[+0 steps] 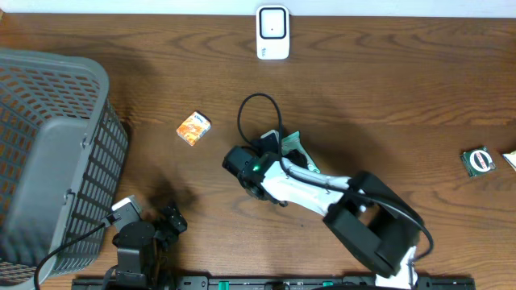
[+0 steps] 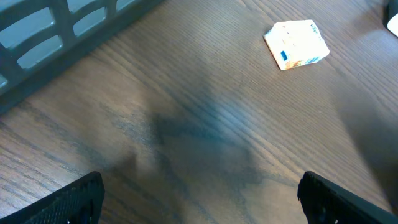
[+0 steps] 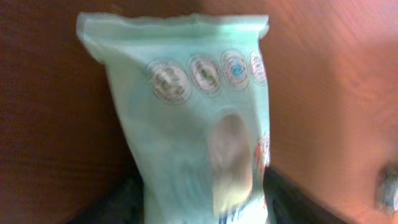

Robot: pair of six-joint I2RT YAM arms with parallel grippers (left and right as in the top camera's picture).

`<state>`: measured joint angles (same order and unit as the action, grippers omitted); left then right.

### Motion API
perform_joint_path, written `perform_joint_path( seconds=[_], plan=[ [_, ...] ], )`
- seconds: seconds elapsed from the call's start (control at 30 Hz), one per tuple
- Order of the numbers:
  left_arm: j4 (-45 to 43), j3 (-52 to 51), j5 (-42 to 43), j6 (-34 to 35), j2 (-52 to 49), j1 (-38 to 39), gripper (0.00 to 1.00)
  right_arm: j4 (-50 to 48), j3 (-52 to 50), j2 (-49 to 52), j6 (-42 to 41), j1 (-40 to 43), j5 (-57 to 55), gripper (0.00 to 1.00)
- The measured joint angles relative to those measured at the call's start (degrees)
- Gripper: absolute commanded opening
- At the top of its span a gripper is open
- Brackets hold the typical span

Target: Scan the item barcode

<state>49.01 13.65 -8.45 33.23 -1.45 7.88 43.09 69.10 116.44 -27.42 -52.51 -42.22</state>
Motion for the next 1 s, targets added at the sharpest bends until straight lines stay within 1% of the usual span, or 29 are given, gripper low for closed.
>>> perform_joint_path(
  seconds=[0.07, 0.13, 0.2, 0.27, 0.43, 0.5, 0.6, 0.63, 0.73, 0.9, 1.0],
  plan=[
    [0.0, 0.0, 0.0, 0.0, 0.0, 0.0, 0.98, -0.3, 0.5, 2.3, 1.6, 0.0, -2.3, 0.08],
    [0.0, 0.0, 0.0, 0.0, 0.0, 0.0, 0.98, -0.1, 0.7, 4.2, 2.4, 0.0, -4.1, 0.02],
    [0.0, 0.0, 0.0, 0.0, 0.0, 0.0, 0.98, 0.5, 0.7, 5.3, 4.0, 0.4, -5.9, 0.01],
    [0.0, 0.0, 0.0, 0.0, 0.0, 0.0, 0.98, 0.8, 0.8, 5.2, 4.5, 1.3, -4.9, 0.01],
    [0.0, 0.0, 0.0, 0.0, 0.0, 0.0, 0.98, 4.8, 3.9, 3.7, 8.2, 7.2, 5.0, 0.01],
    [0.0, 0.0, 0.0, 0.0, 0.0, 0.0, 0.98, 9.2, 7.6, 3.5, 10.4, 9.9, 11.6, 0.01],
    [0.0, 0.0, 0.0, 0.0, 0.0, 0.0, 0.98, 12.8, 10.4, 2.7, 14.8, 12.6, 21.1, 0.01],
    [0.0, 0.0, 0.0, 0.0, 0.0, 0.0, 0.98, 13.5, 10.7, 2.2, 15.9, 13.0, 24.1, 0.01],
    [0.0, 0.0, 0.0, 0.0, 0.0, 0.0, 0.98, 16.1, 10.5, -1.5, 21.0, 13.2, 40.8, 0.01],
    [0.0, 0.0, 0.0, 0.0, 0.0, 0.0, 0.98, 17.2, 10.0, -9.3, 26.9, 14.2, 54.8, 0.01],
    [0.0, 0.0, 0.0, 0.0, 0.0, 0.0, 0.98, 18.5, 10.0, -12.8, 31.5, 16.7, 65.0, 0.01]
  ],
)
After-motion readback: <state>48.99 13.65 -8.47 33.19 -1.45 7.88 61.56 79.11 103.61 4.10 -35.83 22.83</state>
